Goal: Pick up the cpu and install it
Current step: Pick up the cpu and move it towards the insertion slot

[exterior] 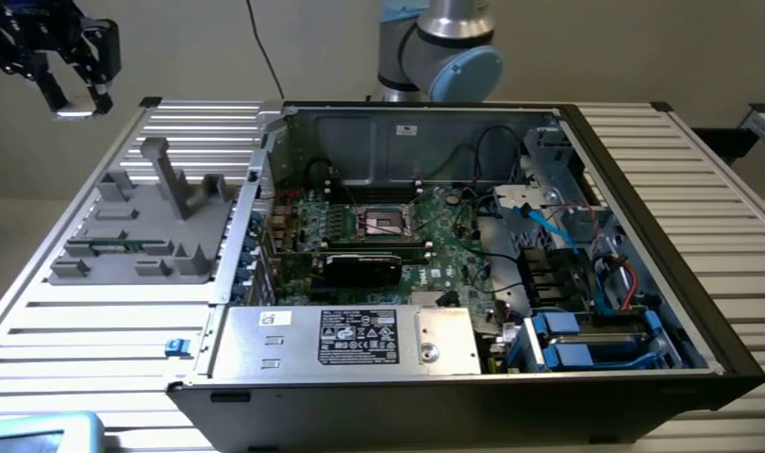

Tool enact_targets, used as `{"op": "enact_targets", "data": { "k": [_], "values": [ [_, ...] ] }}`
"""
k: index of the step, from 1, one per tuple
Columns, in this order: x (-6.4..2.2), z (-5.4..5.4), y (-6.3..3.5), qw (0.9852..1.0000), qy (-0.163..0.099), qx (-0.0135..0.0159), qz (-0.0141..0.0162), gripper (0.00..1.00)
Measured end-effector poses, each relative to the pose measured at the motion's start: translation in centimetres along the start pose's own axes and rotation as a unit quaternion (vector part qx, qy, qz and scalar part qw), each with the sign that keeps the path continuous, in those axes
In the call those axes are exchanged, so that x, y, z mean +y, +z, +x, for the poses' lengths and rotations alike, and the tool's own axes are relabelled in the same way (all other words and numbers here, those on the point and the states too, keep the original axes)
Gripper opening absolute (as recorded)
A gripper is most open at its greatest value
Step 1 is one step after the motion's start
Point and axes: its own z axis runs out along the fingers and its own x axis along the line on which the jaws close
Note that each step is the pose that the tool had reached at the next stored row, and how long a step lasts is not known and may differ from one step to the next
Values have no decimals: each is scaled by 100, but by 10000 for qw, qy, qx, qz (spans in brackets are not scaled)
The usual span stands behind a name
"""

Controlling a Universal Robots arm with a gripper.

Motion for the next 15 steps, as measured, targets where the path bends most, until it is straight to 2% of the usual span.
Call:
{"op": "enact_targets", "data": {
  "k": [15],
  "values": [
    [6,-671,-184,10000,0,4,0,55]
  ]
}}
